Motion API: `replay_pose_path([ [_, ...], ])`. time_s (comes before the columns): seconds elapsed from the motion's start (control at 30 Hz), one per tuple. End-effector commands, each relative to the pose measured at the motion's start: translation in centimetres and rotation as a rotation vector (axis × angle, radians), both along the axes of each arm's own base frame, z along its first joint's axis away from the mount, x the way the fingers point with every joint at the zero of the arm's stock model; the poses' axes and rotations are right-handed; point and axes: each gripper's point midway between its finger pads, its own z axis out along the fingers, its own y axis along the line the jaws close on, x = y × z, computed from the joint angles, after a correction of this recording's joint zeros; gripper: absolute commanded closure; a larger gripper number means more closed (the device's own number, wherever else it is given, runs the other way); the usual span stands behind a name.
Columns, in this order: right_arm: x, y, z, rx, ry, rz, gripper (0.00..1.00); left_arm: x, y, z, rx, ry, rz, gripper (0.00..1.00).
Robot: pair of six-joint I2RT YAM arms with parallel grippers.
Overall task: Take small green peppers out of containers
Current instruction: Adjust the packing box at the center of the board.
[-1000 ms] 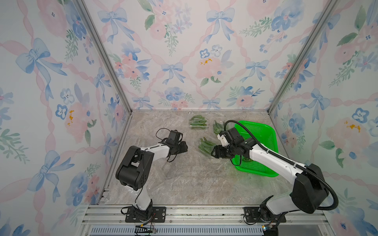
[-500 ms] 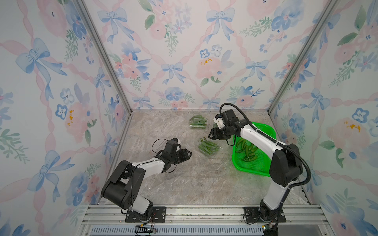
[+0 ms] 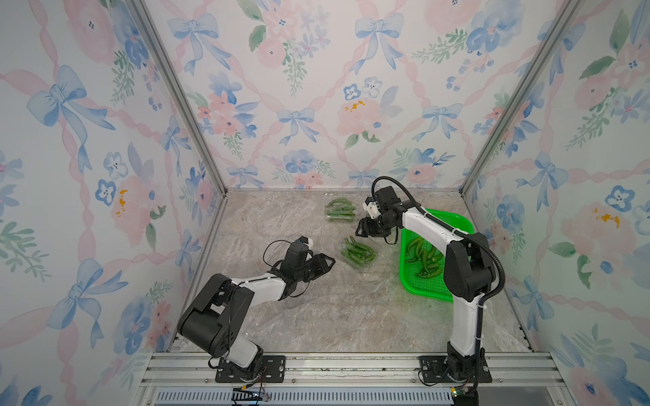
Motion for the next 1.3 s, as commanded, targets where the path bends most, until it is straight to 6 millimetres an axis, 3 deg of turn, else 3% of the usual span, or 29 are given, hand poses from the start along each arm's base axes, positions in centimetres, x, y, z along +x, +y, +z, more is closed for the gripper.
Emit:
replay_pose_path([
  [0.0, -0.2, 0.6, -0.4, 0.016, 0.021, 0.009, 0.37, 0.0, -0.3, -0.5, -0.012, 0.011, 0.01, 0.49],
  [0.5, -3.2, 2.0, -0.6, 0.042, 0.049, 0.016, 0.37, -0.4, -0.3, -1.6, -0.021, 0.03, 0.009, 0.53],
  [0.83, -4.6, 2.0, 0.1, 0.041, 0.038, 0.01, 0.37, -0.5, 0.8, -1.6, -0.021, 0.023, 0.05, 0.54],
  [1.03, -4.5, 2.2, 1.2, 0.037, -0.011, 0.014, 0.35, 0.5, 1.9, -1.4, -0.028, 0.01, 0.091, 0.55],
  [1.27, -3.3, 2.4, 0.6, 0.028, -0.006, 0.007, 0.34, 2.2, 1.3, -0.8, -0.039, -0.009, 0.078, 0.55],
])
